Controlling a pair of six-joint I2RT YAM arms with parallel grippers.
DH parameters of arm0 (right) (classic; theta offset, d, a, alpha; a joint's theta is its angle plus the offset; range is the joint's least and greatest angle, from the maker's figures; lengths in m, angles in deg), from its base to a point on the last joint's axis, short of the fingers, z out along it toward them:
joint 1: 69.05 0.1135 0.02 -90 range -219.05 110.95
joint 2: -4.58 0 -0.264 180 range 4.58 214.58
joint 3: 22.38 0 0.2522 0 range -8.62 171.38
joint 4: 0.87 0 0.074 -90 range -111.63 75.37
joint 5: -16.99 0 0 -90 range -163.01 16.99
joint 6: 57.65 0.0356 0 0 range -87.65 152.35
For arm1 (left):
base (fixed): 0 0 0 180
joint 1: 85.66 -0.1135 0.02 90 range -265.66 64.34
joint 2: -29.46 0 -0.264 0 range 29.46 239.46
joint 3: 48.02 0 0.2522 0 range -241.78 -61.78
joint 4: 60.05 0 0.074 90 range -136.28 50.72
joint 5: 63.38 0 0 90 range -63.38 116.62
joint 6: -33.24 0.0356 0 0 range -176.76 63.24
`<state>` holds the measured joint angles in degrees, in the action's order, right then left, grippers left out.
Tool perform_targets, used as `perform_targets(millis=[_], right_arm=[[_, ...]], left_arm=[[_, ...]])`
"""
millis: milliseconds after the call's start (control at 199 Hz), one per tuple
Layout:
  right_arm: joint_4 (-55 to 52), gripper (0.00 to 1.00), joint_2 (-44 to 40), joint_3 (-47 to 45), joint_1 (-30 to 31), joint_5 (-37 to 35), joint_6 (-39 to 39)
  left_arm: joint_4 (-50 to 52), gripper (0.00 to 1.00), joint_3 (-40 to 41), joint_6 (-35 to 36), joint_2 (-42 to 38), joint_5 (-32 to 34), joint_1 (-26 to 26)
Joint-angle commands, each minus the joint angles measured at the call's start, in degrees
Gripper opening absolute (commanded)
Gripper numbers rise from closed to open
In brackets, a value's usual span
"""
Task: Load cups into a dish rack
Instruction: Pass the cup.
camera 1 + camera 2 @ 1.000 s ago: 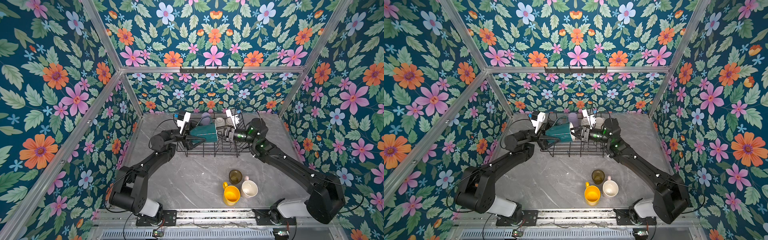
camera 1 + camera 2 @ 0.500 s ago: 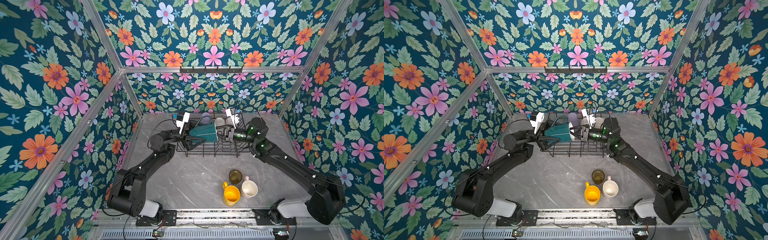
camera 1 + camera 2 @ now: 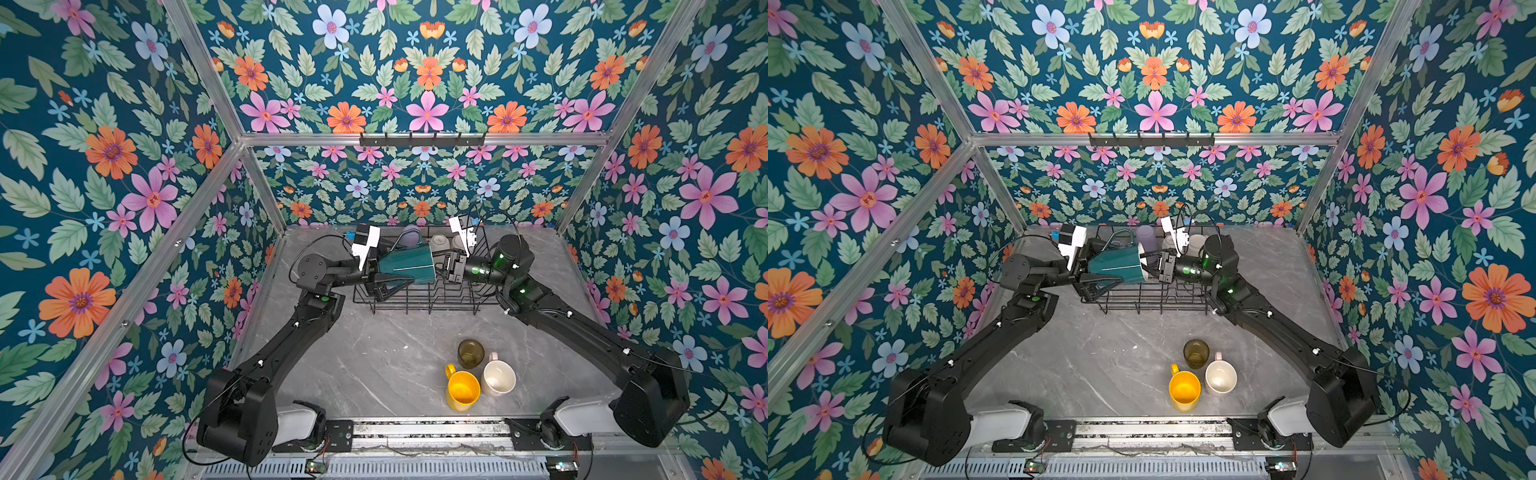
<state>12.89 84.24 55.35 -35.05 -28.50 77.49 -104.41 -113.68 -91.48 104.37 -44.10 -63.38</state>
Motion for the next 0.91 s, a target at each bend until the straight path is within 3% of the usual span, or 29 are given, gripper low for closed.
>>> perform_targets(millis=[0,388,534,901], right_arm=[[2.88,0.0,1.0,0.81,2.92,4.18,0.78],[3.07,0.0,1.82,0.81,3.36,4.27,1.44],[3.13,0.0,1.9,0.55,3.44,4.36,1.55],[3.12,0.0,2.08,0.55,3.45,4.81,0.82]], left_arm=[[8.64,0.85,-0.3,5.01,0.63,0.49,1.8],[9.02,0.53,-0.93,4.84,-0.45,1.44,1.8],[8.73,0.29,-1.1,4.57,-0.73,1.57,1.8],[7.73,0.13,-1.45,3.53,-1.17,1.38,1.8]])
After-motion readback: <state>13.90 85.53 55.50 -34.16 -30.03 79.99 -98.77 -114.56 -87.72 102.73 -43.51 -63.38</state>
